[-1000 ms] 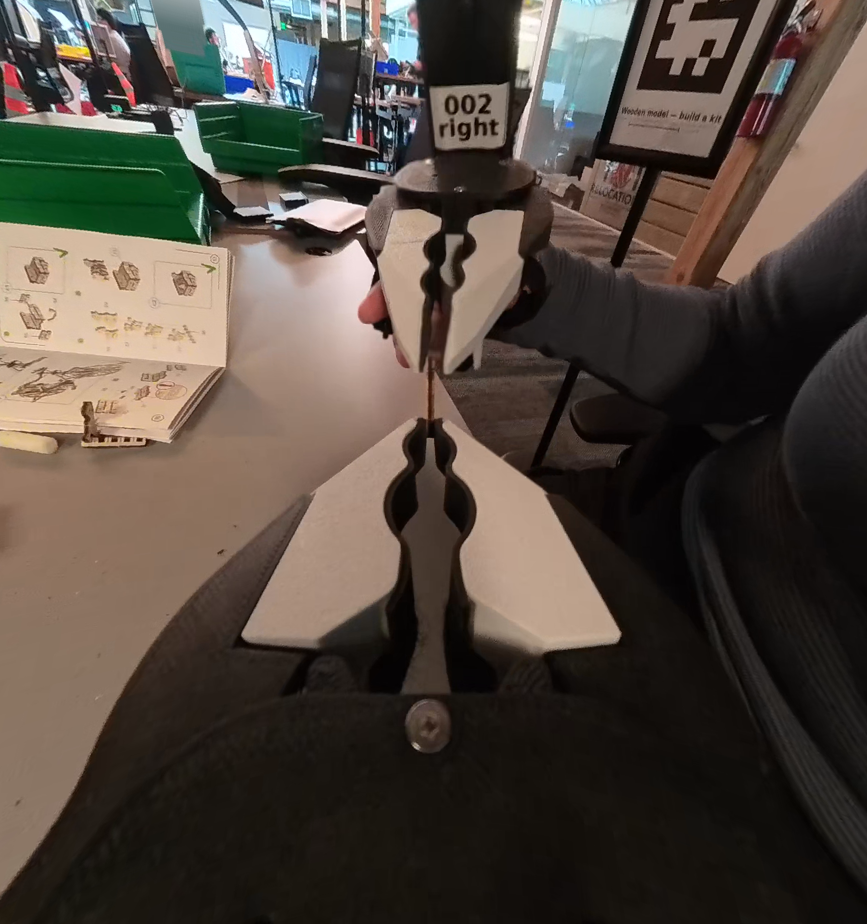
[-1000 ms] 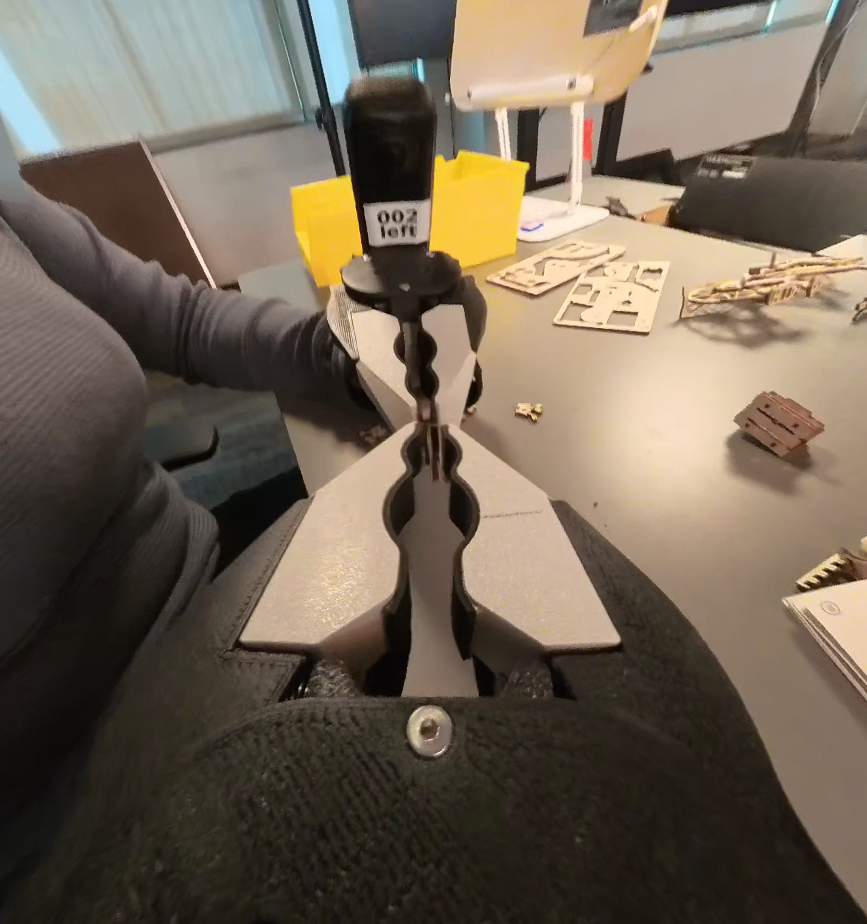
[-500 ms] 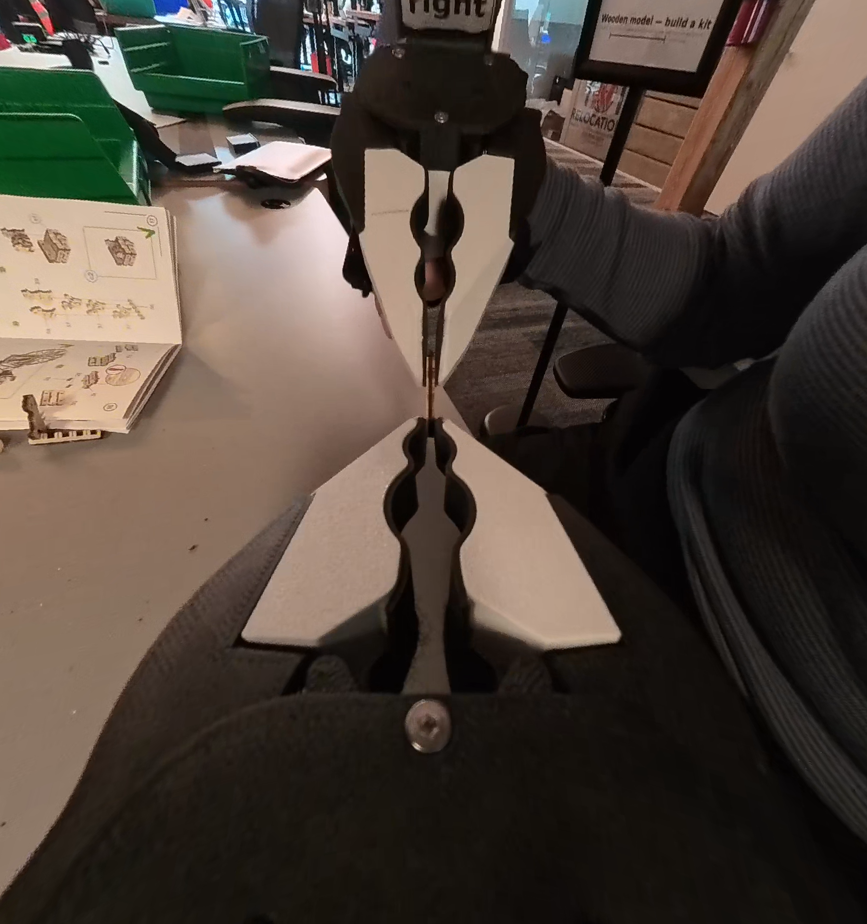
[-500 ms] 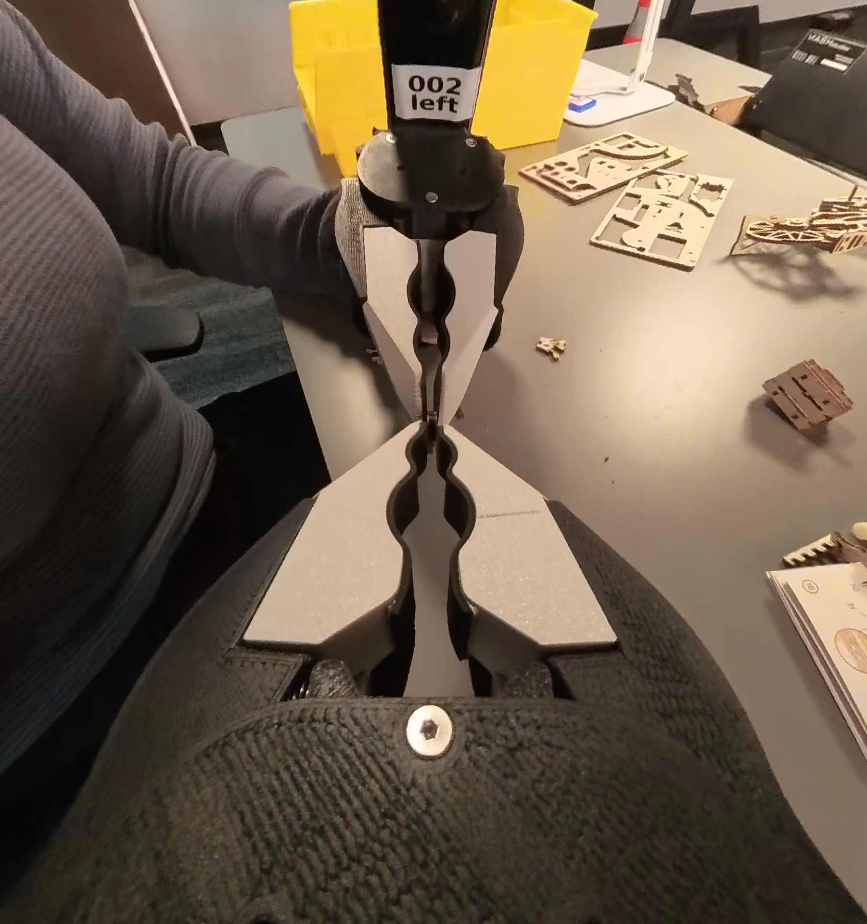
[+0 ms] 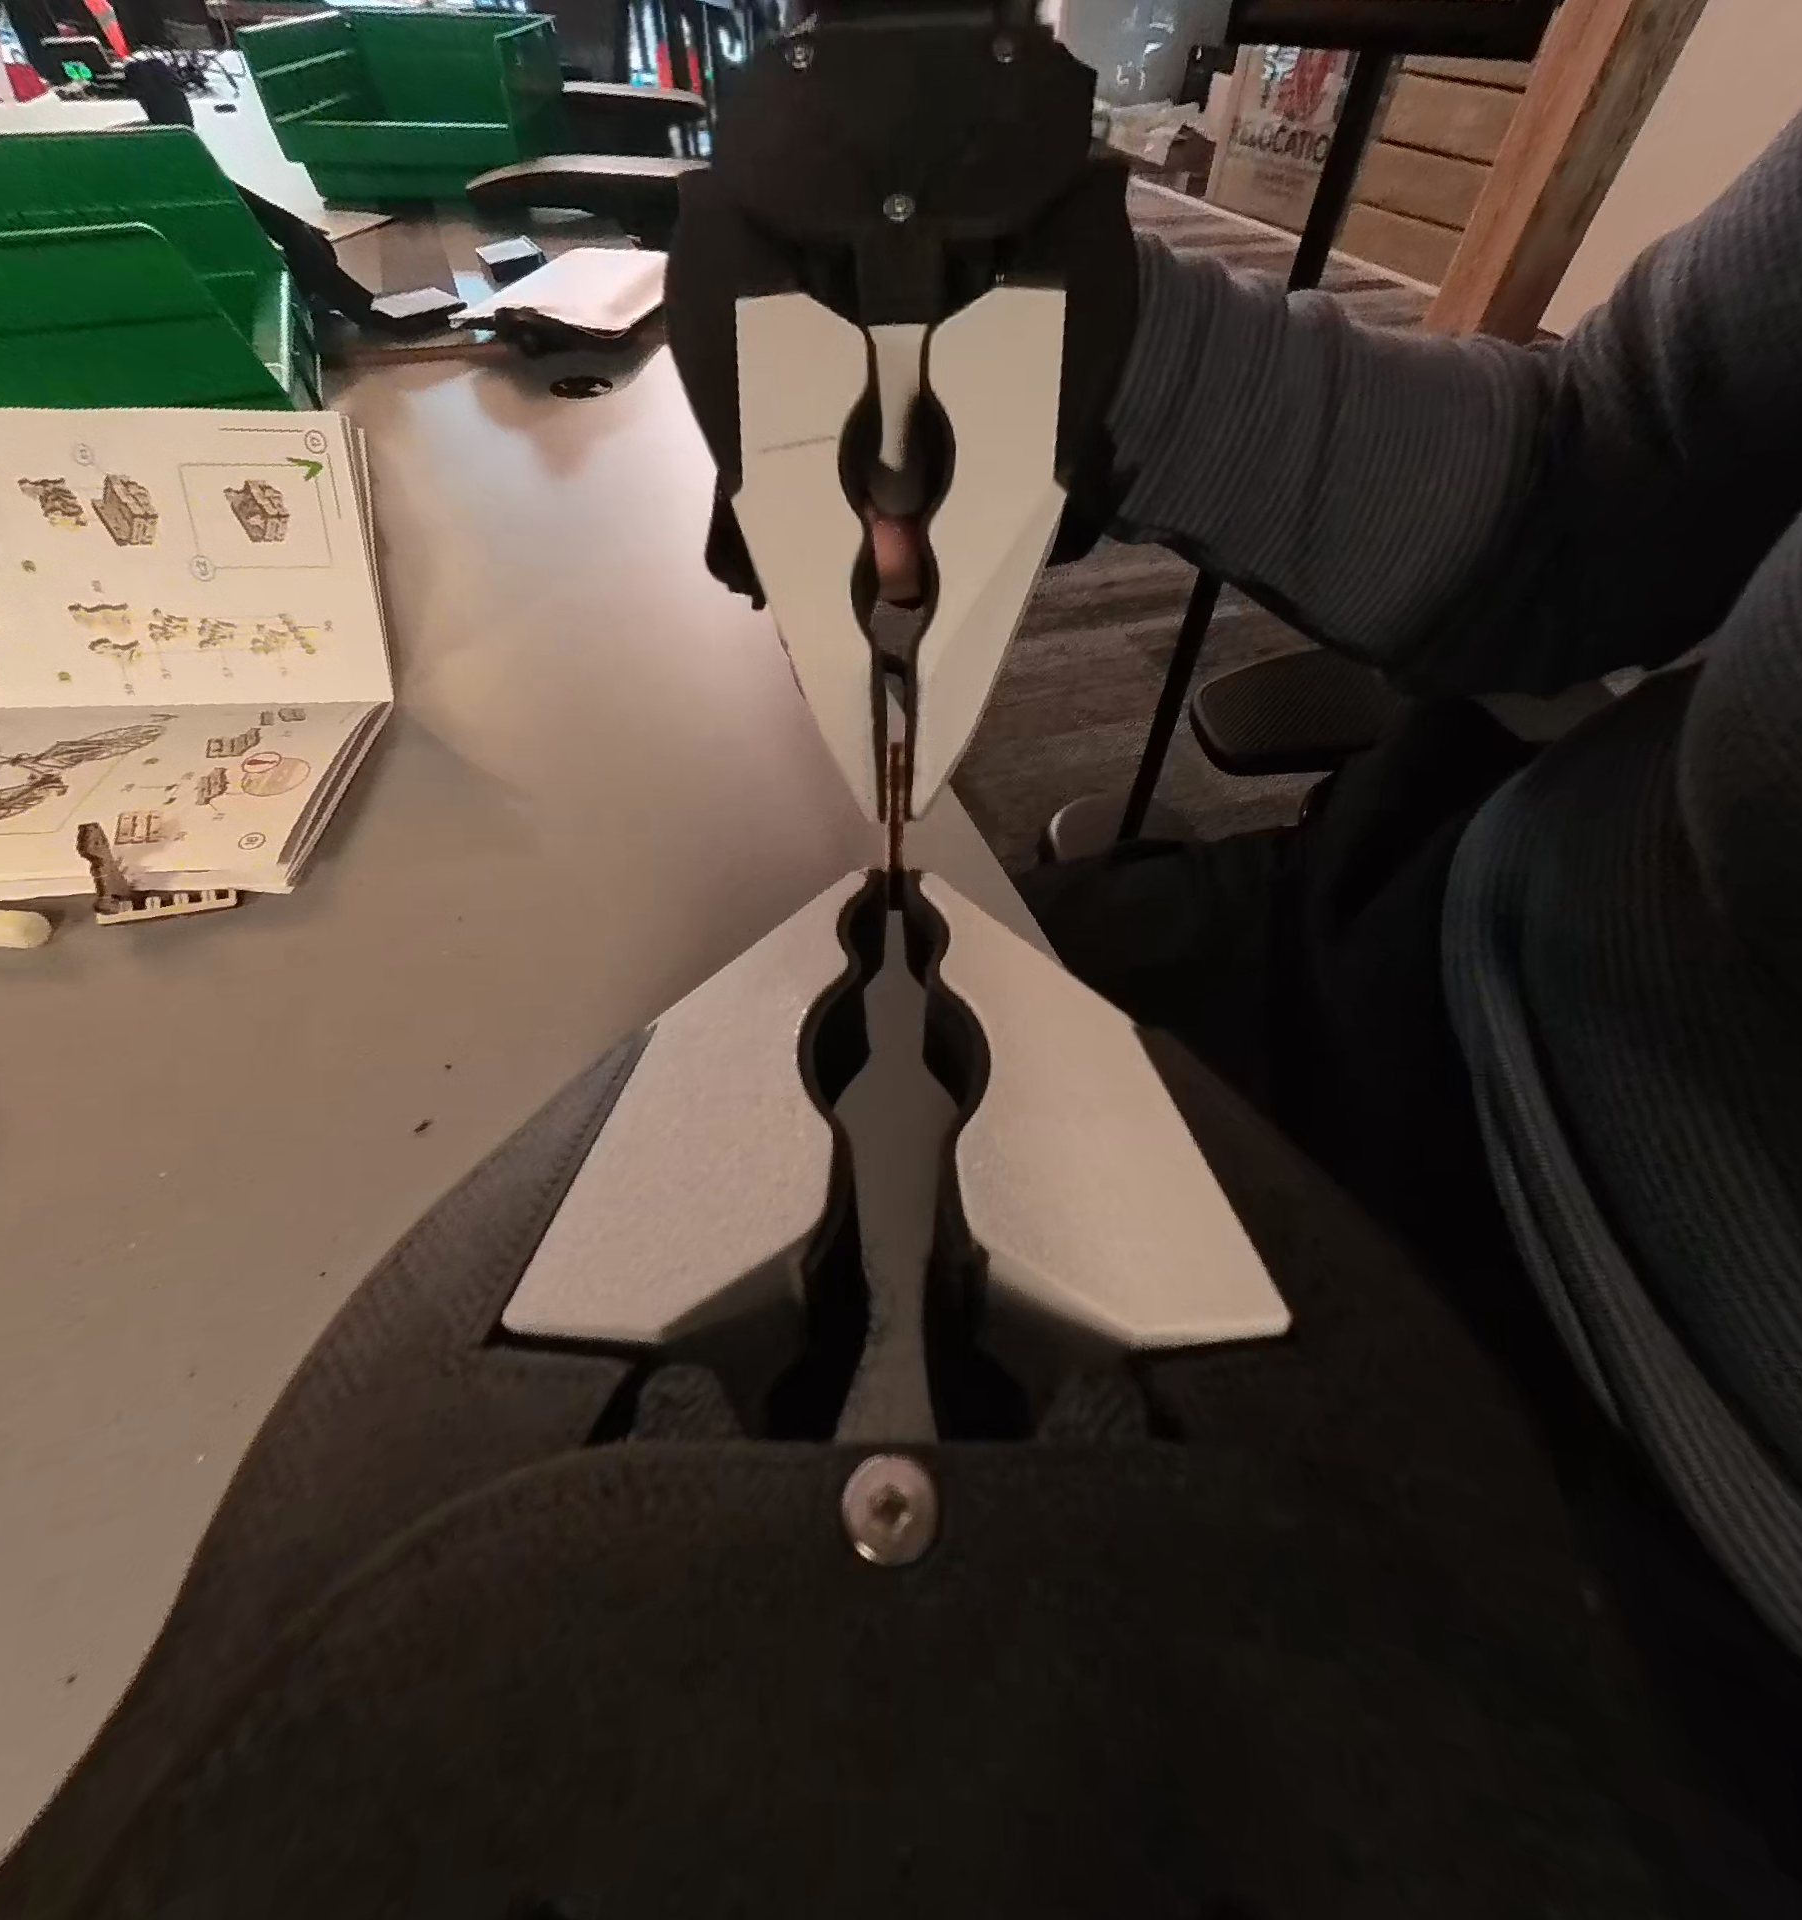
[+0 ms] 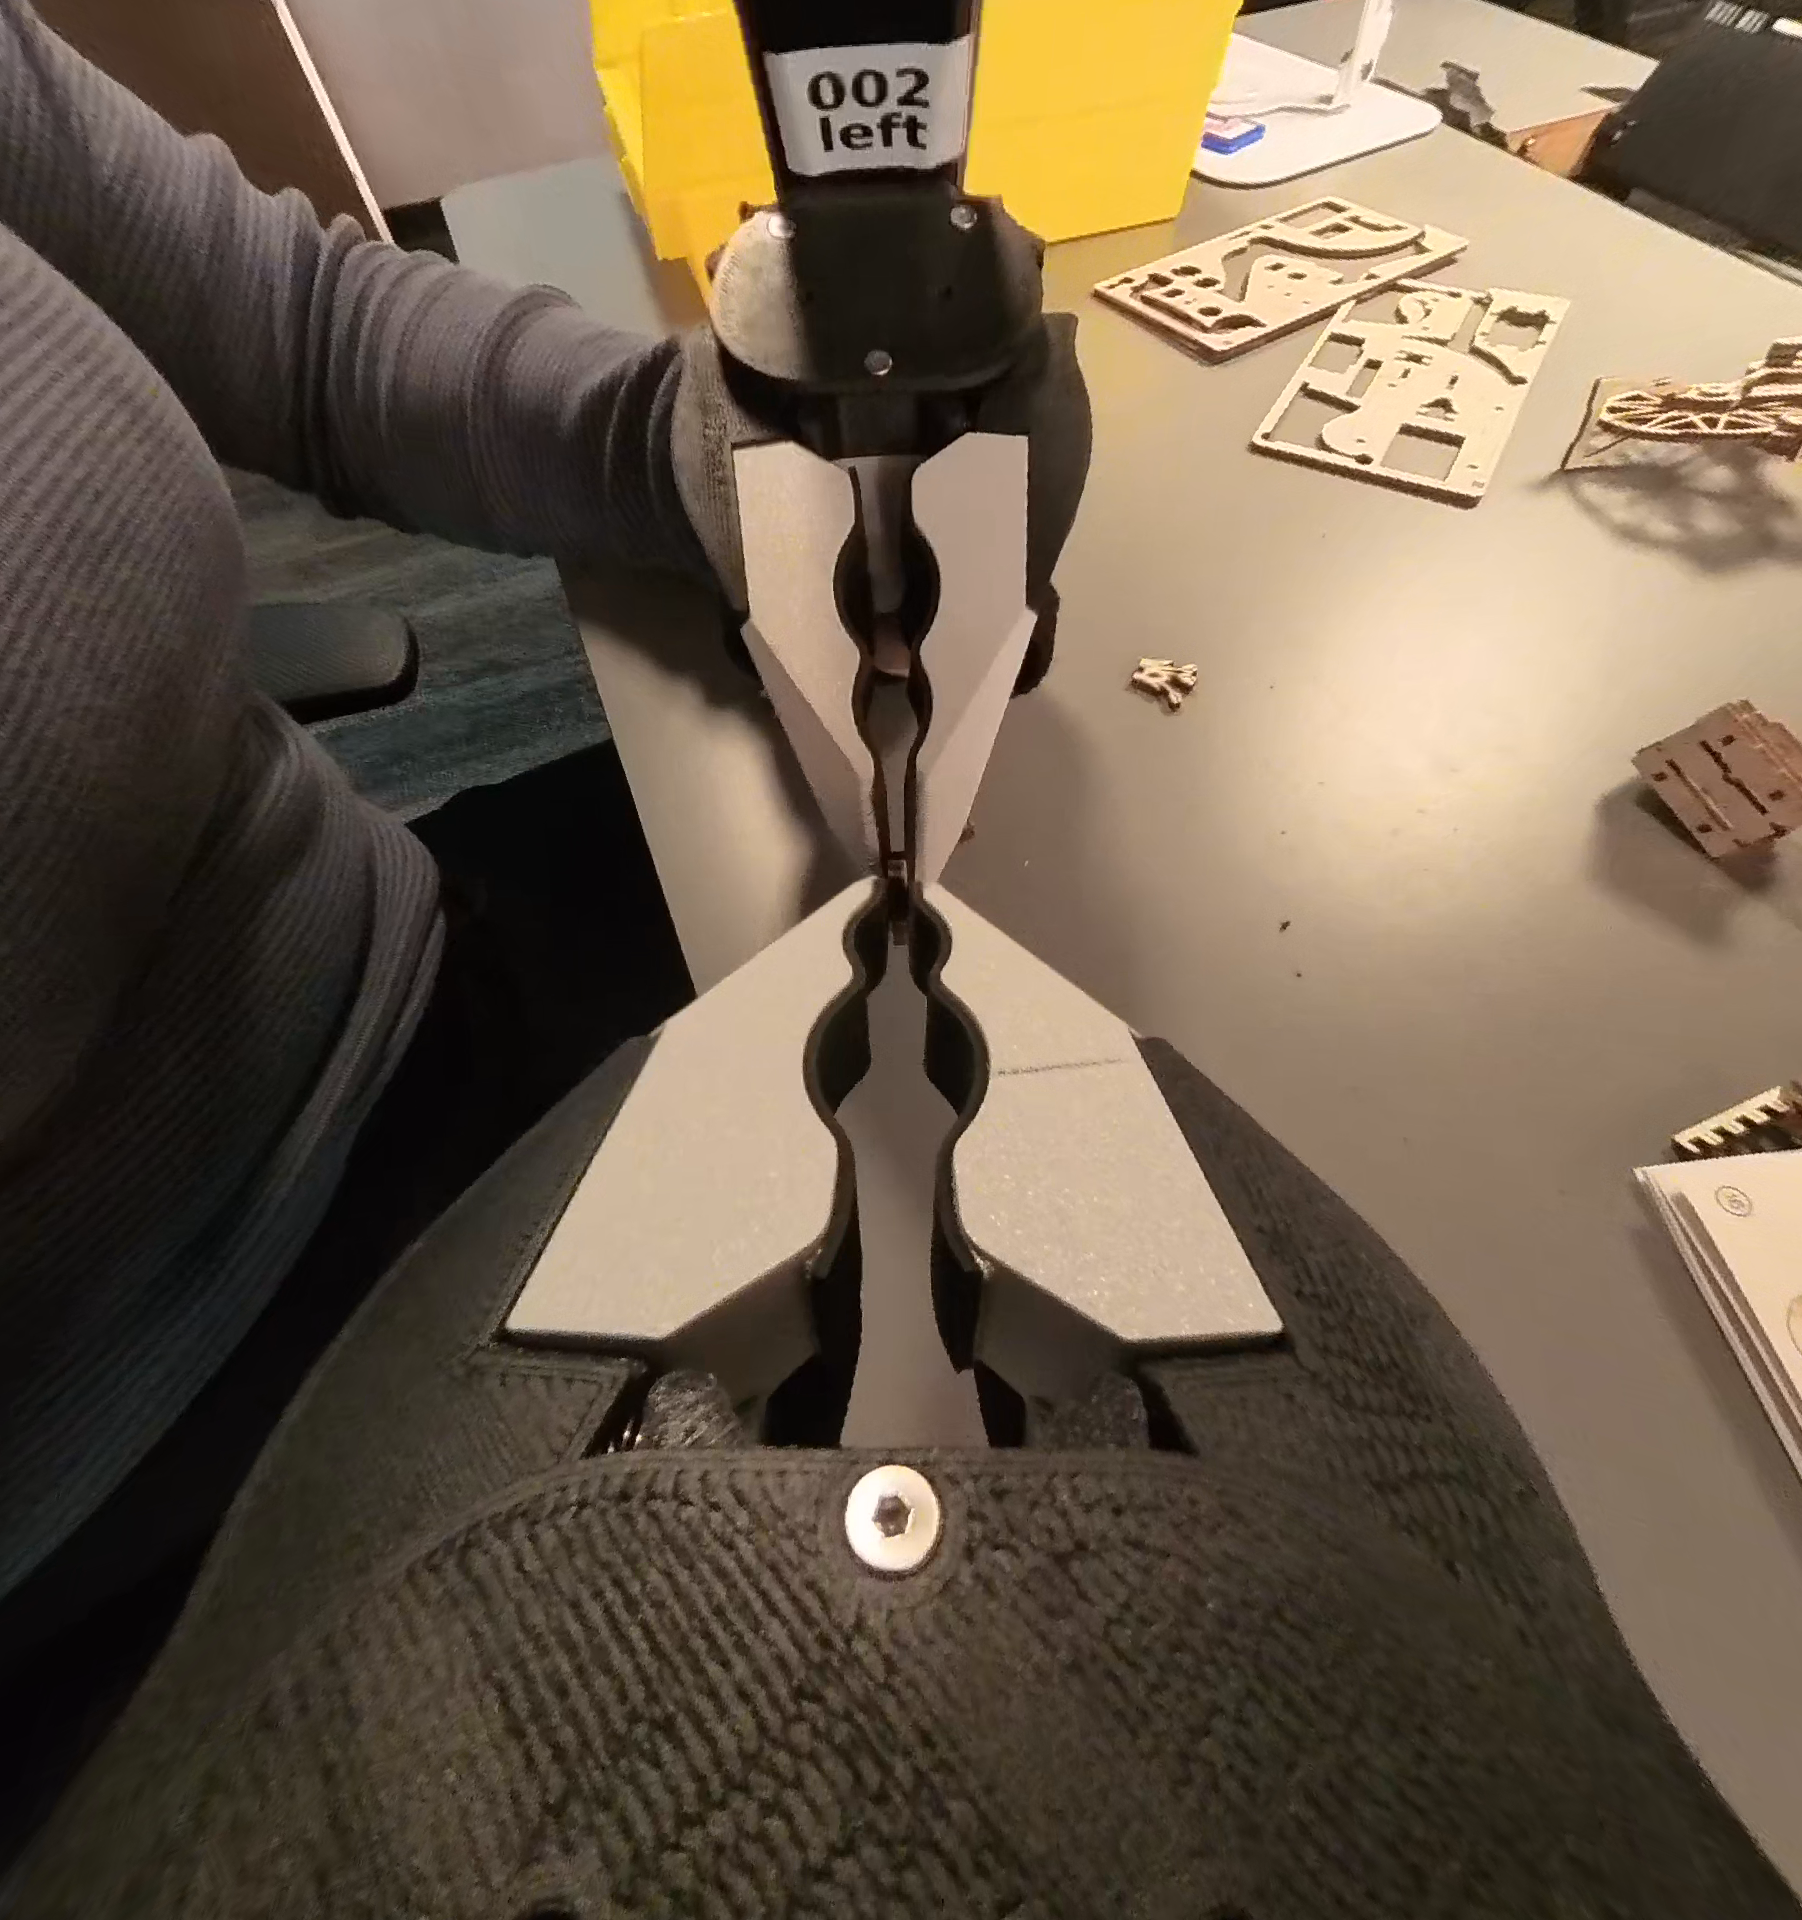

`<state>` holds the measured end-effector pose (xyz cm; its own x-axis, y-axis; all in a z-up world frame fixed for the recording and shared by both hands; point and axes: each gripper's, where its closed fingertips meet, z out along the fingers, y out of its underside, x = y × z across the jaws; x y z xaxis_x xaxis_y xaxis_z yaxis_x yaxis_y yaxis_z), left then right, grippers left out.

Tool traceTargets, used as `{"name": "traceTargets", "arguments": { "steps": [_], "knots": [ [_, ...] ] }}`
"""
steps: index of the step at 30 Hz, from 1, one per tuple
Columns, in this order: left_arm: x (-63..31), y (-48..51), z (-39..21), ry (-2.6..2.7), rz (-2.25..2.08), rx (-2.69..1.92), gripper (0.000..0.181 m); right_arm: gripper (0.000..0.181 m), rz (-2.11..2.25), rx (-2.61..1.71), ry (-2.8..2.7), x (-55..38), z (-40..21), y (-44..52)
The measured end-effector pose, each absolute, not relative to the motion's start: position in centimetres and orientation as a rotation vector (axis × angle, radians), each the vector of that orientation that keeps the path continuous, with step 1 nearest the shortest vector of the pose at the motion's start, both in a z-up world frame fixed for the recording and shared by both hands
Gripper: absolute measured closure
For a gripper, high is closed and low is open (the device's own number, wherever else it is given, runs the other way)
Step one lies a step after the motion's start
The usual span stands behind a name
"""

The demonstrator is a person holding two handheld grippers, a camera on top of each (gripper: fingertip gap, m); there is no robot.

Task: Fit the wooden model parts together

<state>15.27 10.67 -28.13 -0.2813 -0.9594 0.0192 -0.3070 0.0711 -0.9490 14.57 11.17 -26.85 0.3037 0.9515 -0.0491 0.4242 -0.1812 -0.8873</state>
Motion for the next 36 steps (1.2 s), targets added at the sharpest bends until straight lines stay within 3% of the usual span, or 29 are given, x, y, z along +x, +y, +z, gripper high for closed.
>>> {"name": "traceTargets", "arguments": {
  "steps": [10,18,24,36],
  "knots": [
    [15.6,12.9,-27.3,1.512,-1.159,-1.326,0.173,0.181,0.655,-1.751,-1.218,17.8,-26.1,14.1],
    [16.8,21.9,-28.4,1.376,-0.713,-1.567,0.168,0.181,0.467,-1.712,-1.029,24.4,-25.6,20.1],
    [21.3,27.2,-30.1,1.330,-0.824,-1.796,0.156,0.181,0.404,-1.713,-1.142,25.5,-27.5,21.6],
    [24.3,29.3,-31.7,1.482,-0.805,-1.862,0.160,0.180,0.402,-1.643,-1.318,25.9,-28.5,22.5]
  ]
}}
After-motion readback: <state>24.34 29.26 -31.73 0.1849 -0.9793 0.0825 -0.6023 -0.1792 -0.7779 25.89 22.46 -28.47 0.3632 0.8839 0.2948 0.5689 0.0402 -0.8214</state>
